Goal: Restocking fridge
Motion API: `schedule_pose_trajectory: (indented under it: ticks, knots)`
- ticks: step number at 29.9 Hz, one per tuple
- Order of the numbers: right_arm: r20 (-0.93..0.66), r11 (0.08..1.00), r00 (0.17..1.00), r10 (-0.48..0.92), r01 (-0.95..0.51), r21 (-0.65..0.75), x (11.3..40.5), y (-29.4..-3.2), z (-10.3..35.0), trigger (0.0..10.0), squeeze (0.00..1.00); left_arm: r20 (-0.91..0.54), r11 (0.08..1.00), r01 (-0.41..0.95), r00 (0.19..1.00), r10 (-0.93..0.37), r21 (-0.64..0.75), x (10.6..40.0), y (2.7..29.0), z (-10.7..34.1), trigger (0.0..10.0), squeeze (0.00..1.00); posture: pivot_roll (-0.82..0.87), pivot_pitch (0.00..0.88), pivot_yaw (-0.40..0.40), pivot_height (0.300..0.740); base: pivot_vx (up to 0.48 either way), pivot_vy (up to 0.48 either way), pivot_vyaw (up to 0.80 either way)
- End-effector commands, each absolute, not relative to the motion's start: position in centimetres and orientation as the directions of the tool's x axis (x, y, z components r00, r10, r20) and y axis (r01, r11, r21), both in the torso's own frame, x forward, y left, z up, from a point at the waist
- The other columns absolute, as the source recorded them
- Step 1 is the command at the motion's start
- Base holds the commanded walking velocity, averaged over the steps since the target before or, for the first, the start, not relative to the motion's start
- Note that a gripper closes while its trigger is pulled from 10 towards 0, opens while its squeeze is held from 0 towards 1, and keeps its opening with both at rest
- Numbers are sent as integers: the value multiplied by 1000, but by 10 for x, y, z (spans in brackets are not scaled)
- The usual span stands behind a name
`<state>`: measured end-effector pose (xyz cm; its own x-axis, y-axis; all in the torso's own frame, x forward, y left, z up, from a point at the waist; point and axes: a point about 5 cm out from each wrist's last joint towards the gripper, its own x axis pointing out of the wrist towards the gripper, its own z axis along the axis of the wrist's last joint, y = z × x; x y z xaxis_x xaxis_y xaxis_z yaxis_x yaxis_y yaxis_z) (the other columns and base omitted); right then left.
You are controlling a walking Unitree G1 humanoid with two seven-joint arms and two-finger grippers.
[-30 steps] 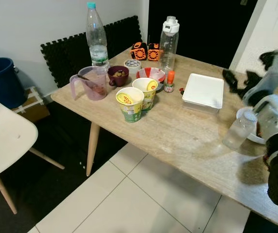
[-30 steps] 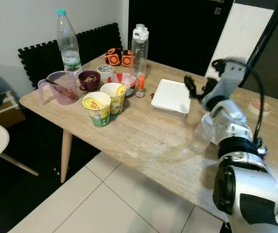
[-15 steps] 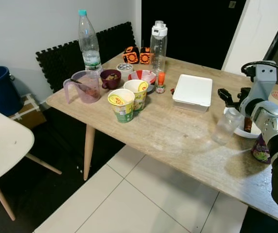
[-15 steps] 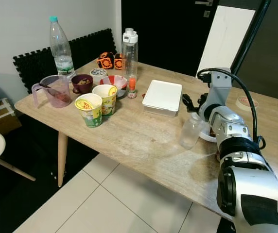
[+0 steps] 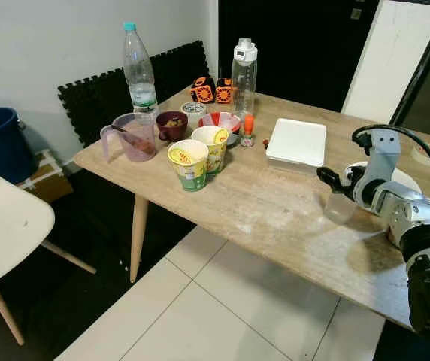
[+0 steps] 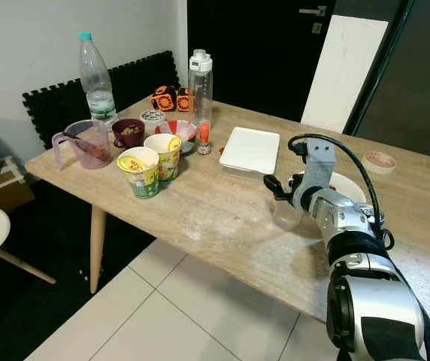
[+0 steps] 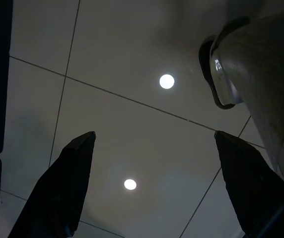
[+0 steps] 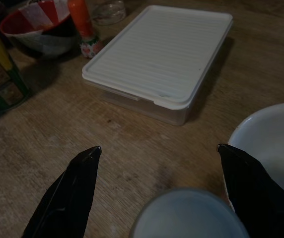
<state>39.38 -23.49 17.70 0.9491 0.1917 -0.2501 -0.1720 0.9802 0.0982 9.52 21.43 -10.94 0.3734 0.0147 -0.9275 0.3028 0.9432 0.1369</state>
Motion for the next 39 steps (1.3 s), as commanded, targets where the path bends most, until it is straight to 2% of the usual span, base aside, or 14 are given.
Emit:
schedule_pose_trajectory:
  ticks: [1,2,3,4,14,20,25,26,29,30,32,33,36,39]
  knots:
    - [-274,981,943,189,-170,90,392,-234,172,10000,0,-938,943,311,346,6,120,88,212,-112,10000,0,-75,6,-11,740,0,0,0]
    - [-267,983,947,181,-164,87,392,-236,173,2392,0,-939,943,311,344,6,120,87,212,-112,10000,0,-75,6,-11,740,0,0,0]
    - [-263,983,948,177,-160,86,392,-237,174,2392,0,-939,943,311,343,6,120,87,212,-112,10000,0,-75,6,-11,740,0,0,0]
    - [-261,984,950,175,-157,85,392,-237,174,0,0,-939,943,312,343,6,120,87,211,-112,10000,0,-76,2,-12,740,0,0,0]
    - [-243,976,946,215,-202,76,393,-233,180,0,0,-937,943,312,350,1,117,90,209,-112,10000,0,-78,0,-16,740,0,0,0]
    - [-118,903,896,429,-421,84,396,-205,203,0,0,-936,941,318,351,-2,117,92,207,-112,10000,0,-78,0,-17,740,0,0,0]
    - [-59,707,707,705,-707,-18,378,-173,204,0,0,-936,940,321,351,-7,114,92,205,-112,10000,0,-75,0,-20,740,0,0,0]
    - [-59,707,707,705,-707,-18,378,-173,204,0,0,-936,940,321,351,-7,114,92,205,-112,10000,0,-75,0,-20,740,0,0,0]
    - [33,362,362,932,-932,1,337,-142,209,0,0,-936,941,321,353,-13,108,93,202,-112,10000,0,-74,0,-22,740,0,0,0]
    - [33,362,362,932,-932,1,337,-142,209,0,0,-936,941,321,353,-13,108,93,202,-112,10000,0,-74,0,-22,740,0,0,0]
    - [37,161,162,986,-986,43,311,-128,204,0,0,-936,941,323,351,-17,104,93,200,-113,10000,0,-74,0,-22,740,0,0,0]
    - [37,161,162,986,-986,43,311,-128,204,0,0,-936,941,323,351,-17,104,93,200,-113,10000,0,-74,0,-22,740,0,0,0]
    - [-33,-17,-21,999,-991,131,283,-103,178,0,0,-937,940,325,349,-21,100,92,199,-113,10000,0,-79,0,-23,740,0,0,0]
    - [-116,-60,-82,990,-981,182,267,-82,147,0,0,-937,940,326,348,-23,98,92,199,-113,10000,0,-81,0,-22,740,0,0,0]
